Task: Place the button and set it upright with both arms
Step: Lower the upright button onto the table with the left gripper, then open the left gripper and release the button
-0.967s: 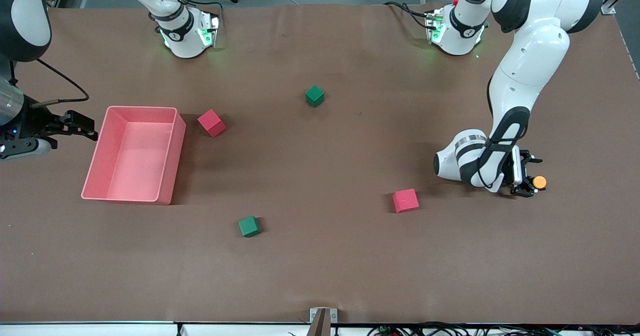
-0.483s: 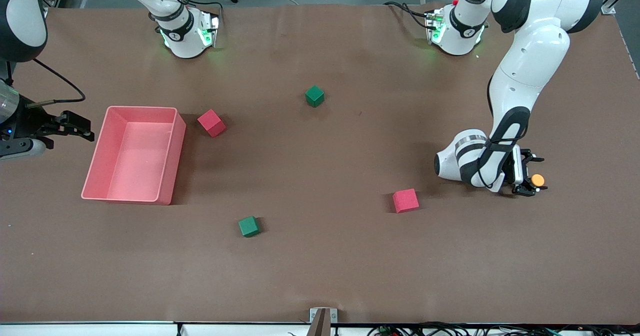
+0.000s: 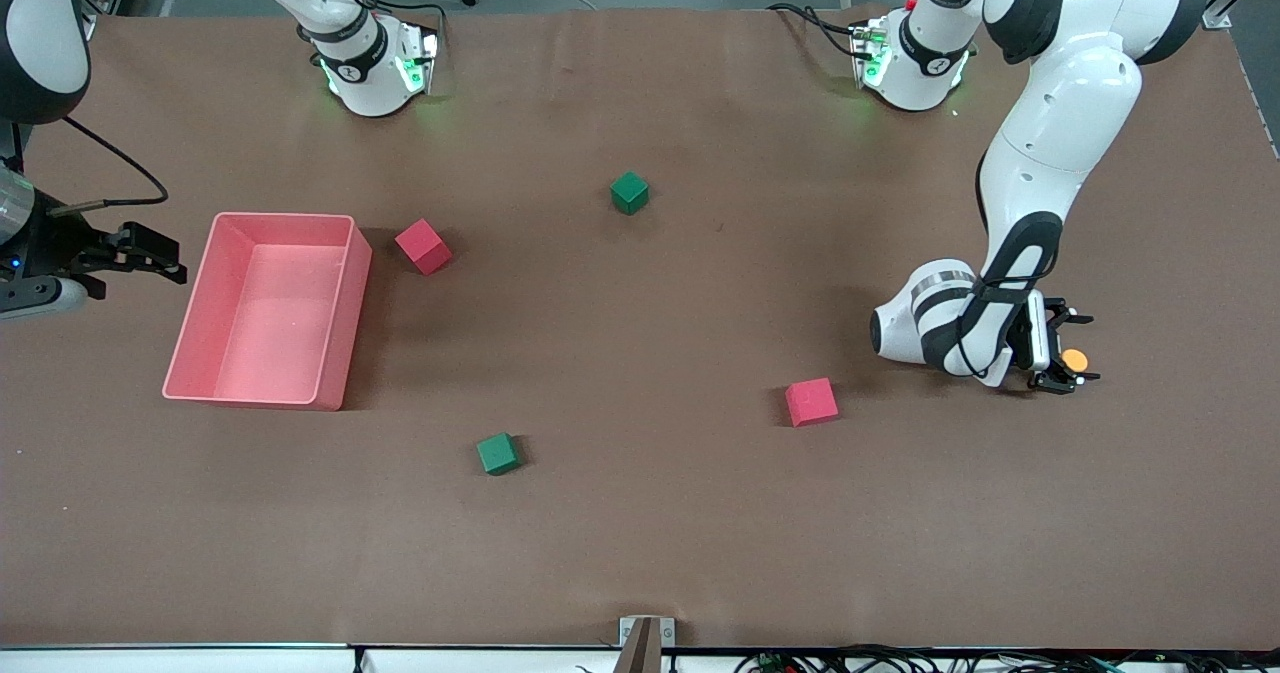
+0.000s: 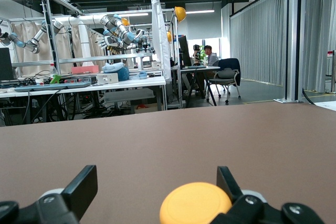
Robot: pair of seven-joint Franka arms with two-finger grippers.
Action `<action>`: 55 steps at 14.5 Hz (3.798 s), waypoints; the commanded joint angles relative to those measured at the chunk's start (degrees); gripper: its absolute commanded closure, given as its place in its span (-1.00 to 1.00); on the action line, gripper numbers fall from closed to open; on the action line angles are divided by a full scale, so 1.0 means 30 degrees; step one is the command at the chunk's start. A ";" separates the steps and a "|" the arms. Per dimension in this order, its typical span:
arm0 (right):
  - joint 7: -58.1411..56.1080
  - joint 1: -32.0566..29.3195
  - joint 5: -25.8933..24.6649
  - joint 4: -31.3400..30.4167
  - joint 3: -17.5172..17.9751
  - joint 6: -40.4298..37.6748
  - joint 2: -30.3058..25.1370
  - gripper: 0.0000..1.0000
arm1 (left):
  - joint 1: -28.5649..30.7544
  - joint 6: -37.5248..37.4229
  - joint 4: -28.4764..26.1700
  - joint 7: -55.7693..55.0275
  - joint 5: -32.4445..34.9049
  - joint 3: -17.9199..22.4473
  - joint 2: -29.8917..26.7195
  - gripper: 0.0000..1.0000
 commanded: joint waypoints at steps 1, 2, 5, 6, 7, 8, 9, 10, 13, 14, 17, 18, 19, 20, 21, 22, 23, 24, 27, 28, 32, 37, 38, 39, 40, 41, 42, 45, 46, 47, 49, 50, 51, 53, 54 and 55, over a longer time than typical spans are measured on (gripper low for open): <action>-0.0424 -0.0213 0.0468 0.0050 -0.0119 0.0017 -0.0049 -1.00 | -0.0101 -0.0165 0.0043 0.0727 0.0000 -0.0027 -0.0351 -1.00; -0.0395 -0.0213 0.0497 0.0050 -0.0207 -0.0157 -0.0049 -1.00 | -0.0131 -0.0165 0.0101 0.0757 0.0000 -0.0027 -0.0380 -1.00; -0.0133 -0.0097 0.0585 0.0195 -0.0179 -0.0800 -0.0254 -1.00 | -0.0102 -0.0165 0.0628 0.1340 0.0000 -0.0056 -0.0351 -1.00; -0.0131 -0.0067 0.0585 0.0399 -0.0207 -0.0949 -0.0255 -1.00 | -0.0102 -0.0165 0.0832 0.1430 0.0000 -0.0056 -0.0351 -1.00; -0.0131 -0.0096 0.0585 0.0401 -0.0237 -0.0921 -0.0284 -1.00 | -0.0044 -0.0165 0.1037 0.1634 0.0000 -0.0056 -0.0351 -1.00; -0.0131 -0.0096 0.0585 0.0401 -0.0266 -0.0979 -0.0342 -1.00 | -0.0014 -0.0165 0.1185 0.1955 0.0000 -0.0056 -0.0351 -1.00; -0.0102 -0.0096 0.0556 0.0401 -0.0295 -0.1037 -0.0603 -1.00 | 0.0044 -0.0165 0.1244 0.2307 0.0000 -0.0056 -0.0380 -1.00; -0.0073 -0.0096 0.0527 0.0401 -0.0441 -0.1125 -0.0693 -1.00 | 0.0045 -0.0165 0.1390 0.2687 0.0000 -0.0056 -0.0381 -1.00; -0.0072 -0.0096 0.0526 0.0401 -0.0823 -0.1242 -0.0987 -1.00 | 0.0162 -0.0107 0.1916 0.4499 -0.0029 -0.0144 -0.0790 -1.00; -0.0014 -0.0067 0.0526 0.0401 -0.0852 -0.1272 -0.1074 -1.00 | 0.0307 -0.0077 0.2295 0.5174 -0.0029 -0.0173 -0.0791 -1.00; 0.0366 -0.0096 0.0380 0.0401 -0.0852 -0.1419 -0.1366 -1.00 | 0.0455 0.0243 0.3350 0.7253 -0.0319 -0.0261 -0.1025 -1.00; 0.0396 -0.0067 0.0322 0.0401 -0.0823 -0.1564 -0.1600 -1.00 | 0.0455 0.0564 0.3673 0.8247 -0.0612 -0.0261 -0.1141 -1.00; 0.0425 -0.0067 0.0263 0.0546 -0.0823 -0.1855 -0.1631 -1.00 | 0.0513 0.1002 0.3966 0.9359 -0.0963 -0.0261 -0.1461 -1.00; 0.0426 -0.0067 0.0234 0.0693 -0.0823 -0.1916 -0.1631 -1.00 | 0.0600 0.1529 0.4114 1.0589 -0.1344 -0.0290 -0.1784 -1.00; 0.0426 -0.0038 0.0233 0.0694 -0.0852 -0.1888 -0.1631 -1.00 | 0.0659 0.1969 0.4406 1.2051 -0.1782 -0.0291 -0.2135 -1.00; 0.0426 -0.0038 0.0233 0.0694 -0.0852 -0.1859 -0.1631 -1.00 | 0.0863 0.2728 0.4496 1.3342 -0.2454 -0.0291 -0.2660 -1.00; 0.0426 -0.0038 0.0233 0.0694 -0.0881 -0.1771 -0.1631 -1.00 | 0.1010 0.3605 0.4497 1.4979 -0.3273 -0.0407 -0.3333 -1.00; 0.0426 -0.0038 0.0233 0.0723 -0.0882 -0.1712 -0.1631 -1.00 | 0.1099 0.4281 0.4526 1.6881 -0.4151 -0.0408 -0.3833 -1.00; 0.0426 0.0197 0.0262 0.0957 -0.0882 -0.1683 -0.1631 -1.00 | 0.1390 0.5863 0.4760 2.2041 -0.7487 -0.0408 -0.5268 -1.00; 0.0513 0.0226 0.0263 0.0958 -0.0795 -0.1625 -0.1631 -1.00 | 0.1595 0.6450 0.4760 2.3448 -0.8602 -0.0466 -0.5708 -1.00; 0.2474 0.0635 0.0322 0.0870 -0.0151 -0.1916 -0.1661 -1.00 | 0.1626 0.6690 0.5549 3.0738 -1.4951 -0.0496 -0.7144 -1.00; 0.2272 0.0959 0.0321 0.0900 -0.0413 -0.1830 -0.1661 -1.00 | 0.2063 0.6632 0.5581 3.9878 -2.1636 -0.0437 -0.9165 -1.00; 0.2097 0.0959 0.0379 0.0987 -0.0500 -0.1887 -0.1661 -1.00 | 0.2443 0.6487 0.5581 4.1783 -2.3129 -0.0437 -0.9663 -1.00; 0.2038 0.0988 0.0496 0.1103 -0.0559 -0.2062 -0.1661 -1.00 | 0.2679 0.6427 0.5494 4.3223 -2.4275 -0.0437 -1.0103 -1.00; 0.2095 0.0988 0.0526 0.1192 -0.0530 -0.2063 -0.1690 -1.00 | 0.2884 0.5934 0.5464 4.4717 -2.5389 -0.0437 -1.0571 -1.00; 0.2067 0.0988 0.0497 0.1192 -0.0617 -0.2034 -0.1690 -1.00 | 0.3177 0.5407 0.5492 4.6124 -2.6241 -0.0437 -1.0866 -1.00; 0.2008 0.1075 0.0497 0.1192 -0.0792 -0.2034 -0.1690 -1.00 | 0.3469 0.4908 0.5493 4.7588 -2.7381 -0.0437 -1.1449 -1.00; 0.2067 0.1339 0.0292 0.1192 -0.0911 -0.2180 -0.1690 -1.00 | 0.4116 0.3734 0.5493 4.8920 -3.0170 -0.0437 -1.3032 -1.00; 0.1979 0.1310 0.0292 0.1221 -0.0911 -0.2152 -0.1719 -1.00 | 0.4146 0.3441 0.5464 4.8950 -3.0552 -0.0437 -1.3646 -1.00; 0.1978 0.1281 0.0292 0.1222 -0.0911 -0.2151 -0.1719 -1.00 | 0.4175 0.3090 0.5492 4.8951 -3.0991 -0.0437 -1.4145 -1.00; 0.1890 0.1223 0.0234 0.1222 -0.1028 -0.2181 -0.1719 -1.00 | 0.3885 0.2620 0.5522 4.8921 -3.1697 -0.0204 -1.5025 -1.00; 0.1861 0.1222 0.0175 0.1222 -0.1144 -0.2181 -0.1719 -1.00 | 0.3448 0.2183 0.5493 4.8979 -3.1699 -0.0174 -1.5464 -1.00; 0.1803 0.1280 0.0001 0.1251 -0.1290 -0.2239 -0.1748 -1.00 | 0.2834 0.1802 0.5580 4.8980 -3.1670 0.0116 -1.5701 -1.00; 0.0986 0.1310 -0.0147 0.1251 -0.1641 -0.2268 -0.2070 -1.00 | 0.2127 0.1419 0.5435 4.9388 -3.1670 0.0441 -1.6461 -1.00; 0.0895 0.1281 -0.0147 0.1251 -0.1788 -0.2355 -0.2158 -1.00 | 0.2067 0.1127 0.5434 4.9477 -3.1670 0.0442 -1.6726 -1.00; 0.0894 0.1281 -0.0147 0.1222 -0.1848 -0.2559 -0.2275 -1.00 | 0.1950 0.0892 0.5376 4.9507 -3.1641 0.0529 -1.6931 -1.00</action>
